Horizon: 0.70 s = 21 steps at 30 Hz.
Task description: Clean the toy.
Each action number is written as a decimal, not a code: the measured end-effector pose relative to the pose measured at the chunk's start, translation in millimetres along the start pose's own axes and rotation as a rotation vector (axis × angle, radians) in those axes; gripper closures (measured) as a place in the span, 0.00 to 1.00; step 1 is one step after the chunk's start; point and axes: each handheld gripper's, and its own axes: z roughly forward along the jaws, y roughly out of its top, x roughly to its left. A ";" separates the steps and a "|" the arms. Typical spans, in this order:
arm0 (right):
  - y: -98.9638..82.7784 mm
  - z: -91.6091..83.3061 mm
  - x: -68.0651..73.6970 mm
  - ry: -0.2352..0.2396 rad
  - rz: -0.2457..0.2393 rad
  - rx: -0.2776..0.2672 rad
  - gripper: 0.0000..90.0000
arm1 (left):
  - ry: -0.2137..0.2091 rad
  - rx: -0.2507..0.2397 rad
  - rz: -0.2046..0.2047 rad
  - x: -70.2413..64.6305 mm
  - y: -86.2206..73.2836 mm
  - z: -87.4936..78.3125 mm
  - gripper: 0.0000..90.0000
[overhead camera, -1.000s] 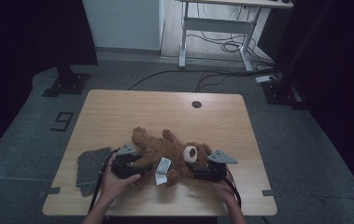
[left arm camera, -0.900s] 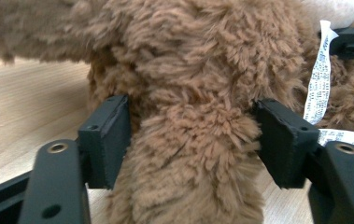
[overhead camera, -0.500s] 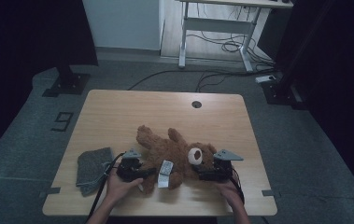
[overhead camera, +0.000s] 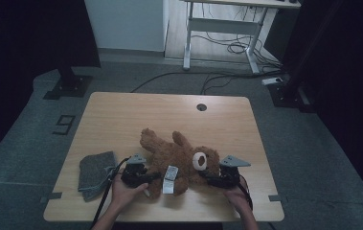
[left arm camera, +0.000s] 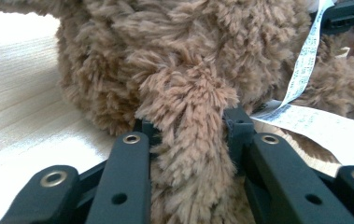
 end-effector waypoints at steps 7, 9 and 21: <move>5.8 2.3 3.2 -0.054 -0.076 -0.056 0.46 | 0.011 -0.011 0.004 1.7 9.0 1.7 0.78; 9.6 4.5 1.9 -0.081 -0.088 -0.074 0.46 | 0.023 -0.013 0.001 4.6 16.5 5.7 0.78; 14.3 25.9 -35.2 -0.115 0.019 -0.110 0.18 | 0.060 -0.022 -0.044 22.7 34.1 26.1 0.63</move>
